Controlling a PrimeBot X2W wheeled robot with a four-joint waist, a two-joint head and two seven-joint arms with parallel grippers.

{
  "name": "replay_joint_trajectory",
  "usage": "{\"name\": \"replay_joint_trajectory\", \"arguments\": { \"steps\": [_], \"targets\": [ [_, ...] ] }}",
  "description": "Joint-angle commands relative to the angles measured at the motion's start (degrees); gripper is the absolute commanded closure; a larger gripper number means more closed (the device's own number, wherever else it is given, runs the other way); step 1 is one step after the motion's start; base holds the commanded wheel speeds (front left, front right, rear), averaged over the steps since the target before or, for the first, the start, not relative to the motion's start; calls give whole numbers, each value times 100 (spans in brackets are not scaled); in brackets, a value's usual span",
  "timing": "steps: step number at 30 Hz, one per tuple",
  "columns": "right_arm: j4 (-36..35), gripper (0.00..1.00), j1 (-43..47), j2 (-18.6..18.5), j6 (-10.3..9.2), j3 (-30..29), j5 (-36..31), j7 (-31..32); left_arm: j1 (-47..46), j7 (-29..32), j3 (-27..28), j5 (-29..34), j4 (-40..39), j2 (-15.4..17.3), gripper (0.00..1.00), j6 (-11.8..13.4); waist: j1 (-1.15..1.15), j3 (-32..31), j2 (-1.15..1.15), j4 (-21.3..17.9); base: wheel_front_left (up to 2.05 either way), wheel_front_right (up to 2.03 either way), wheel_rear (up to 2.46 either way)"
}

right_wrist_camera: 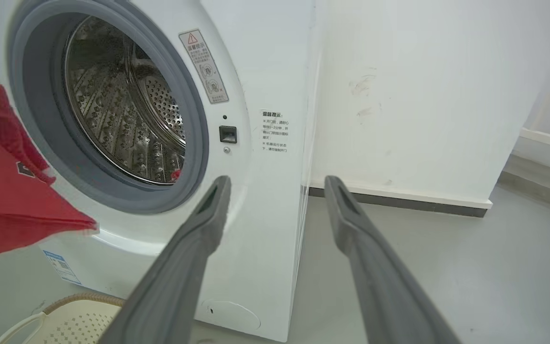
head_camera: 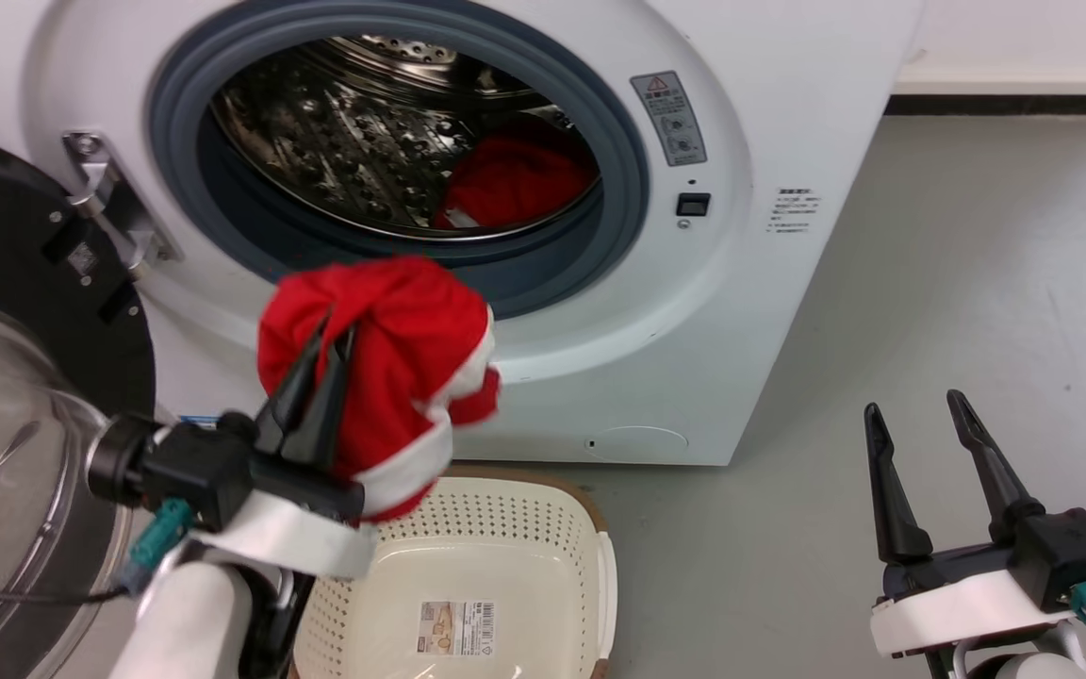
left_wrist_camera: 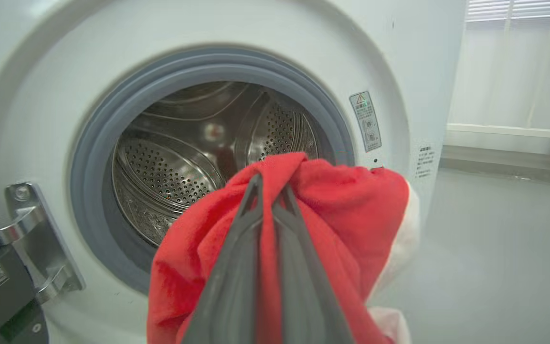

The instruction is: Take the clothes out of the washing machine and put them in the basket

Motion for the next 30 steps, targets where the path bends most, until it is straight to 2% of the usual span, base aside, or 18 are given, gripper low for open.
{"name": "replay_joint_trajectory", "arguments": {
  "steps": [1,7,12,15,16,17,24,30],
  "targets": [
    [-22,0,63,-2,-6,3,-17,-14,115,-15,-27,19,-46,11,100,-11,1,-20,0,75,0,0,0],
    [-49,0,17,-3,-6,26,-91,-14,581,-15,-184,-32,128,-26,100,-71,1,181,0,198,0,0,0],
    [-99,0,-133,-3,-6,45,-177,-14,543,-15,-323,7,799,-62,100,-98,1,546,0,179,0,0,0],
    [-144,0,-217,-3,-6,33,-214,-14,345,-16,-415,244,1422,-26,100,-56,1,854,0,129,0,0,0],
    [-201,0,-323,-4,-6,18,-238,-14,65,-16,-431,346,2055,-121,100,-55,1,1209,0,58,0,0,0],
    [-221,0,-373,-2,-6,19,-244,-14,-47,-15,-399,313,2279,-169,100,-59,1,1346,0,31,0,0,0],
    [-350,0,-695,-1,-6,-39,-238,-14,-941,-15,-376,383,3577,-303,100,-99,1,2279,0,-134,0,0,0],
    [-498,0,-956,-2,-6,-9,-285,-14,-1780,-15,-354,530,4574,-290,100,-88,1,3086,0,-271,0,0,0]
  ]
}}
